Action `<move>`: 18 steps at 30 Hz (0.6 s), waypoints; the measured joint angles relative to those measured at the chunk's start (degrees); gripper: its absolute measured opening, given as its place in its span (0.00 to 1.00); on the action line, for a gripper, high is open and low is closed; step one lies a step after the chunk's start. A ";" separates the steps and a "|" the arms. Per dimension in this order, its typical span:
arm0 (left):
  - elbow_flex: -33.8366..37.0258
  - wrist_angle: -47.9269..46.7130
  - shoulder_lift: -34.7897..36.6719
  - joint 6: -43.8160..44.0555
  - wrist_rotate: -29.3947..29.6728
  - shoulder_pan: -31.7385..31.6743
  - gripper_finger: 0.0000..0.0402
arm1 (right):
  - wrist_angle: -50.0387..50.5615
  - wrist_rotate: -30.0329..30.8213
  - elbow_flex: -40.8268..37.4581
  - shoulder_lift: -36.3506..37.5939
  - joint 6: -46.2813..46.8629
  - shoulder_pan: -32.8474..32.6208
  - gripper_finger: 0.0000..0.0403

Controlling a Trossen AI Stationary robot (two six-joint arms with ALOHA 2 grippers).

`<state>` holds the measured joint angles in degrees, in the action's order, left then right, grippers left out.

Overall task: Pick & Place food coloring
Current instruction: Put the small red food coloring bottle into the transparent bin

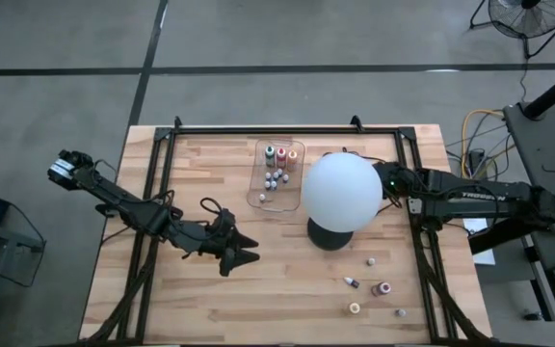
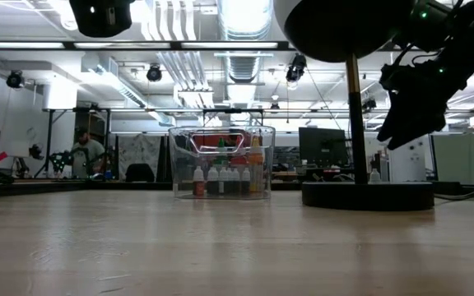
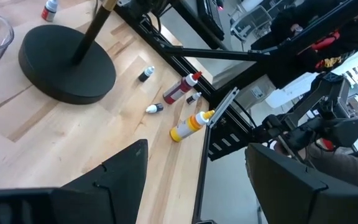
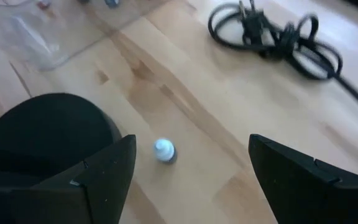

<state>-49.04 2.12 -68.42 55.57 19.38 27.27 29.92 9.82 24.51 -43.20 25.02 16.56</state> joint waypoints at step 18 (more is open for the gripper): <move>0.00 0.02 0.00 -6.24 -0.48 -0.02 0.60 | 17.41 -0.90 12.02 -0.06 3.67 0.00 0.75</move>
<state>-49.04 2.14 -68.42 49.34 18.90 27.24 47.33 8.93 36.53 -43.26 28.69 16.56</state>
